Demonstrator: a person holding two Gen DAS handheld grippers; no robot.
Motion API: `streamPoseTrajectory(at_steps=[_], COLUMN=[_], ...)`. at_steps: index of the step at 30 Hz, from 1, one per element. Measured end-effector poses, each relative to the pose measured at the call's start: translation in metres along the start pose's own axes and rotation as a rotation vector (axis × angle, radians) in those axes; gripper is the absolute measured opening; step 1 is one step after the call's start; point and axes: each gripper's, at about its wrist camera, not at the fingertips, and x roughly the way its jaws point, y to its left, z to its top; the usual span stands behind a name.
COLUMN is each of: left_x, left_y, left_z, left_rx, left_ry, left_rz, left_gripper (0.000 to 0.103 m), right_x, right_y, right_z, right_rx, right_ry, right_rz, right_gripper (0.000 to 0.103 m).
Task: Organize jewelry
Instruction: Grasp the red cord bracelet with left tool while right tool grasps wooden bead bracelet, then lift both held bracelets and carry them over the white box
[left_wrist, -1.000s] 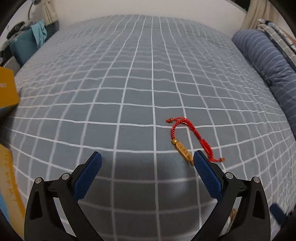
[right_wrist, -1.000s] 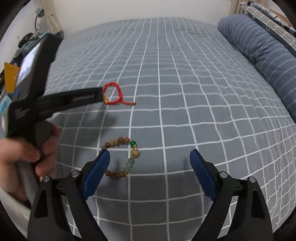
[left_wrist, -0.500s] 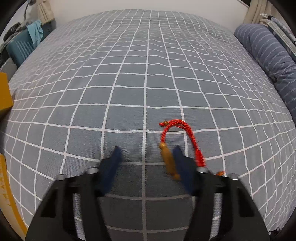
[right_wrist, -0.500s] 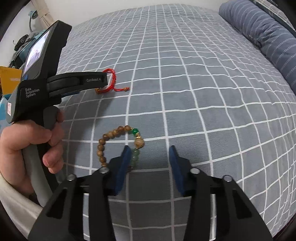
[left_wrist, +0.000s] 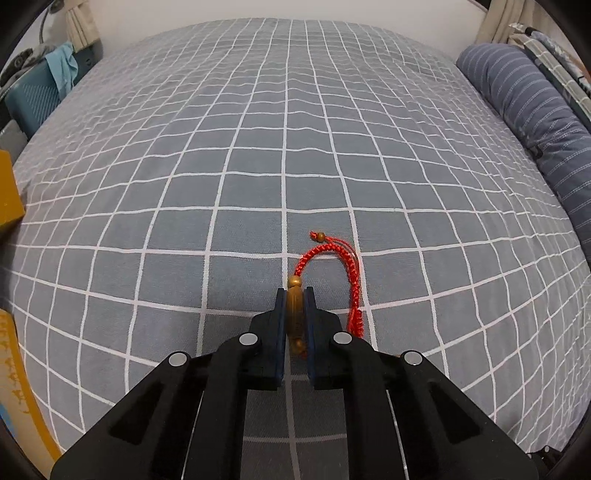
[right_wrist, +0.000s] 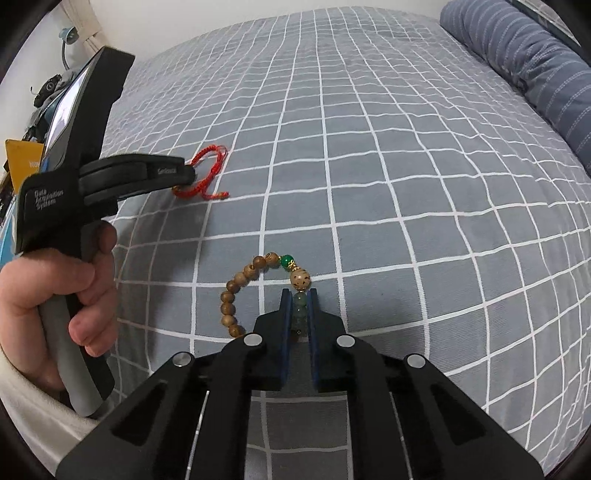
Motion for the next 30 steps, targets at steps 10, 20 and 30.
streamPoseTrajectory(at_steps=[10, 20, 30], left_x=[-0.012, -0.050, -0.105], left_y=[0.005, 0.007, 0.012], left_z=[-0.004, -0.020, -0.041], left_rx=[-0.016, -0.036, -0.033], left_ry=[-0.010, -0.039, -0.088], left_rz=[-0.016, -0.061, -0.068], left_gripper=[0.008, 0.008, 0.008], right_x=[-0.009, -0.024, -0.041], right_y=[-0.001, -0.001, 0.007], right_z=[0.010, 0.016, 0.026], right_rx=[0.004, -0.003, -0.020], right_ry=[-0.027, -0.062, -0.103], right_rz=[-0.003, -0.011, -0.012], right_gripper=[0.007, 0.007, 0.007])
